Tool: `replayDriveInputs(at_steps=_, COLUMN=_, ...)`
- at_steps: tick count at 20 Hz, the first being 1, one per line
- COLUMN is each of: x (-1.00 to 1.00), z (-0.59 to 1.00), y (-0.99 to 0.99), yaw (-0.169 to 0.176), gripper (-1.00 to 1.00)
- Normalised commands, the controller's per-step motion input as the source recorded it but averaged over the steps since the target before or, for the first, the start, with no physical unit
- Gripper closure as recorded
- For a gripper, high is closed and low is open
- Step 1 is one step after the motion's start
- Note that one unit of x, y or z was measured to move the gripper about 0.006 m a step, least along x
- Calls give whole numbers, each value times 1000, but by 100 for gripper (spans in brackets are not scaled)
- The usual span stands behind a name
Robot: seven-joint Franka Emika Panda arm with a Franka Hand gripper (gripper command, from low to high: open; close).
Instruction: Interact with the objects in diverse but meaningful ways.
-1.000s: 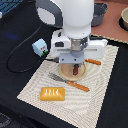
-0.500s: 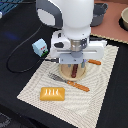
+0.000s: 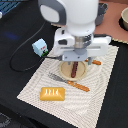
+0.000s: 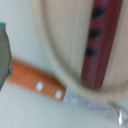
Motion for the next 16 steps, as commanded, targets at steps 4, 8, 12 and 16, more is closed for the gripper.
replayDriveInputs(at_steps=4, x=-39, z=386, y=624, yaw=176, gripper=-100)
replayDriveInputs(at_steps=8, x=-93, z=37, y=394, yaw=258, gripper=-100)
replayDriveInputs(at_steps=12, x=-164, z=-68, y=386, yaw=242, gripper=-100)
replayDriveInputs(at_steps=16, x=-254, z=-216, y=294, yaw=266, gripper=-100)
